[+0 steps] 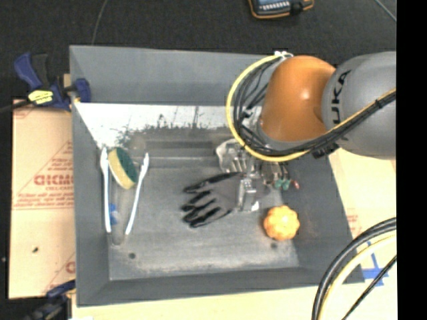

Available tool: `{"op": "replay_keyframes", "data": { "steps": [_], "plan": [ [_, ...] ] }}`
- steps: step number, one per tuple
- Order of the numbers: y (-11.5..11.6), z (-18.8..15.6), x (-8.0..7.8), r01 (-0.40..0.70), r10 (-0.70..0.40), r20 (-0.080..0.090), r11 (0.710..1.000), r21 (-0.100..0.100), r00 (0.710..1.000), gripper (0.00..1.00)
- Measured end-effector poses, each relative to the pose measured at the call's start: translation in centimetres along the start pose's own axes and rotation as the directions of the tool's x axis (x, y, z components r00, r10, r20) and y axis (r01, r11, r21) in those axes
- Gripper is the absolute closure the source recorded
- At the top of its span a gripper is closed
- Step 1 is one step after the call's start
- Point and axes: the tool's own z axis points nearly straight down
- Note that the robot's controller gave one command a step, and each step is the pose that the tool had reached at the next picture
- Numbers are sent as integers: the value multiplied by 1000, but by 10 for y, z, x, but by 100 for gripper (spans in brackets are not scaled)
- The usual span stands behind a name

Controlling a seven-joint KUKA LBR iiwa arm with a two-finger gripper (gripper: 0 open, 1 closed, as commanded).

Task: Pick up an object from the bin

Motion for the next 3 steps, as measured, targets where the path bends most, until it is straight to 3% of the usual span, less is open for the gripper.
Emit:
{"op": "replay_keyframes", "data": {
  "steps": [1,2,3],
  "plan": [
    [0,0,0,0,0,0,1000,0,1000,0],
    [-20,57,-14,237,-237,-2,971,1,971,0],
    [31,52,-3,5,-5,0,1000,-1,1000,0]
  ]
}}
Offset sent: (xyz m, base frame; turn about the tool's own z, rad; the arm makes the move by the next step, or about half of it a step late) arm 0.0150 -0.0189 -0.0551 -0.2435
